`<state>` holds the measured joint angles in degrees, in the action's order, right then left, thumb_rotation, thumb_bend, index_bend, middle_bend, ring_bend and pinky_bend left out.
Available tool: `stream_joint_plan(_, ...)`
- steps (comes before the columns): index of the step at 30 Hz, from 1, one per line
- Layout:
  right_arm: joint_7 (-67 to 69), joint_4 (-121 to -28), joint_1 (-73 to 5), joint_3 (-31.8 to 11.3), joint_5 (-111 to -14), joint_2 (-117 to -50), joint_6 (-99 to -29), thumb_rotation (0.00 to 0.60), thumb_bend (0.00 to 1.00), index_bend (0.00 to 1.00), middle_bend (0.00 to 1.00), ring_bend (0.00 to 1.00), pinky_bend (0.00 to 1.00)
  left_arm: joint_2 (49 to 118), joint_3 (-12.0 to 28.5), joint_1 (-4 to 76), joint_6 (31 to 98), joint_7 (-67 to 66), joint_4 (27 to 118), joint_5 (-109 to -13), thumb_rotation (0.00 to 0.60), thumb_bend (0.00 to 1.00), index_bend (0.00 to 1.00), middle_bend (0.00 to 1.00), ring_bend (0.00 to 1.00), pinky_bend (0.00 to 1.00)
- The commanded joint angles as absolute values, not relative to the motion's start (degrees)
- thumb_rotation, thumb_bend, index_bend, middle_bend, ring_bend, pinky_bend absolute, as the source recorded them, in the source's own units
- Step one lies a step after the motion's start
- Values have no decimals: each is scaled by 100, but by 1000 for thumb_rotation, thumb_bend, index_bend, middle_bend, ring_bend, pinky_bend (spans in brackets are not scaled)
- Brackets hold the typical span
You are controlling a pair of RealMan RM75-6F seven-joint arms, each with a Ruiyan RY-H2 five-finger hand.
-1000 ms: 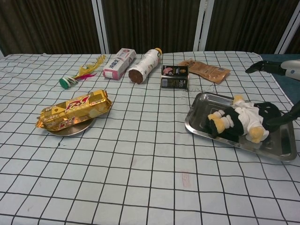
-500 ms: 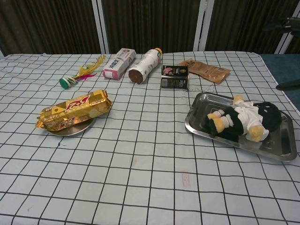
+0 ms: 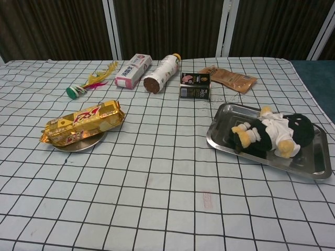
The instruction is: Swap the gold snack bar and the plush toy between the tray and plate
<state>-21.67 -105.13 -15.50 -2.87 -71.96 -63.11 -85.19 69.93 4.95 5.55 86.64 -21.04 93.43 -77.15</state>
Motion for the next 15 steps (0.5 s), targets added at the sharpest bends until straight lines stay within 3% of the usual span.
stream_joint_plan(1, -1863, -9907, -1076, -133, -7674, -6646, -9185, 600, 50, 0, 0, 0, 15, 6999, 487, 548, 8669, -2107, 9348, -7725, 600, 362, 133, 139, 104, 264)
stream_joint_plan(7, -1438, -9241, -630, -190, -7899, -6980, -9787, 600, 50, 0, 0, 0, 12, 7009, 463, 529, 8661, -2155, 9338, -7716, 600, 362, 133, 140, 104, 266)
stream_joint_plan(15, -1492, -9345, -607, -218, -7866, -6854, -9384, 600, 50, 0, 0, 0, 6, 6953, 520, 490, 8688, -2032, 9374, -7634, 600, 363, 134, 142, 104, 272)
